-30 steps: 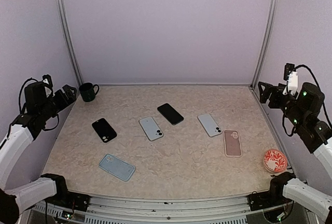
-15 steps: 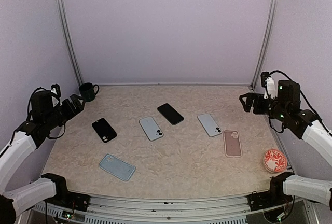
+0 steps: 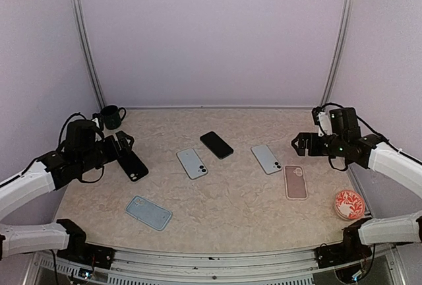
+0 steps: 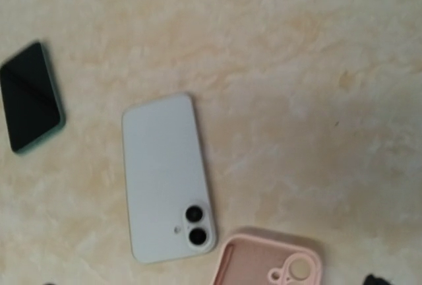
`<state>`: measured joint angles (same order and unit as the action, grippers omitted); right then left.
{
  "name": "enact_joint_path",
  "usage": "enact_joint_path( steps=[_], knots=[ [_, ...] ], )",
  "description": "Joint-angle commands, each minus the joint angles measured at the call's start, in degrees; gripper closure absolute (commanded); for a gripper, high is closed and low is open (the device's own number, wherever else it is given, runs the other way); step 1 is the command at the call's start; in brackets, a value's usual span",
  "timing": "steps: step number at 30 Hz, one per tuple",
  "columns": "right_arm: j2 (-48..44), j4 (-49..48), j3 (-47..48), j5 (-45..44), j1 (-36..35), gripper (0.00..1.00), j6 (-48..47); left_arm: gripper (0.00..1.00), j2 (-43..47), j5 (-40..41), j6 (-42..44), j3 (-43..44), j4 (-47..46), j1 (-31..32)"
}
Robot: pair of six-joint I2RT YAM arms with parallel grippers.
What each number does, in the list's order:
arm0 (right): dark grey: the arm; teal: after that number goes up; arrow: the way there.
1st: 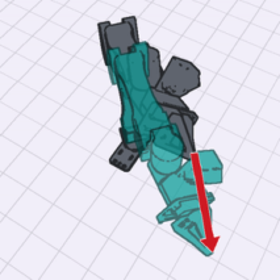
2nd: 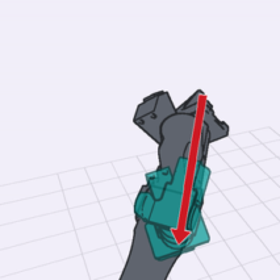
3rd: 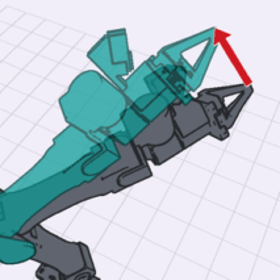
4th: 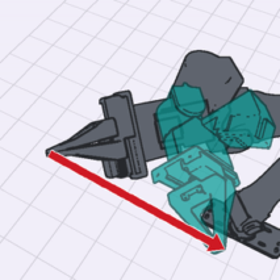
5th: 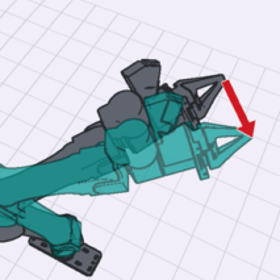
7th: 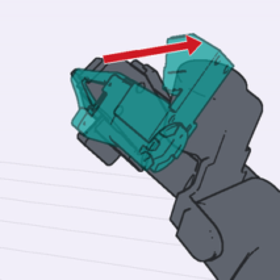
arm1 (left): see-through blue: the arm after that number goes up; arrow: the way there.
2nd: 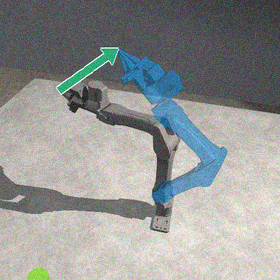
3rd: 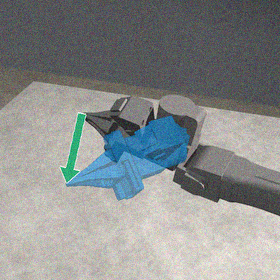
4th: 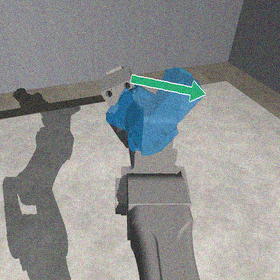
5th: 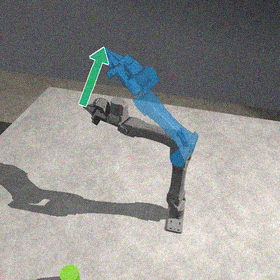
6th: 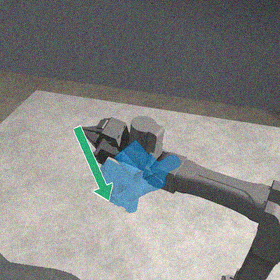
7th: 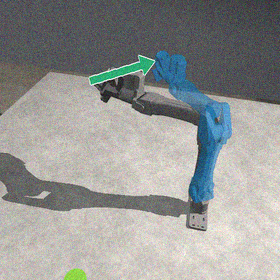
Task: Put the phone into the phone case
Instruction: Pick up the phone at the center of the board.
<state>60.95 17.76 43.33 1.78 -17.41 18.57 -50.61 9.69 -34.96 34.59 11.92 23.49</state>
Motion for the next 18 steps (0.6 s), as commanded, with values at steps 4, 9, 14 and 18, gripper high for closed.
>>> enact_joint_path(
  steps=[4,9,14,18],
  knots=[
    [4.6,0.9,0.7,-4.4,-5.3,0.01,-0.6,0.01,-6.0,10.9,-0.4,4.2,0.4,9.2],
    [7.8,0.5,1.9,-6.7,-9.9,0.00,-1.0,0.01,-9.2,10.5,-1.0,4.0,-2.0,11.0],
    [11.6,0.0,3.8,-9.7,-15.6,0.00,-1.4,0.01,-11.9,10.2,-1.2,4.3,-3.2,11.9],
    [15.5,-0.1,5.8,-12.1,-19.7,0.01,-1.2,0.01,-13.2,10.2,-1.3,4.5,-3.4,12.8]
  ],
)
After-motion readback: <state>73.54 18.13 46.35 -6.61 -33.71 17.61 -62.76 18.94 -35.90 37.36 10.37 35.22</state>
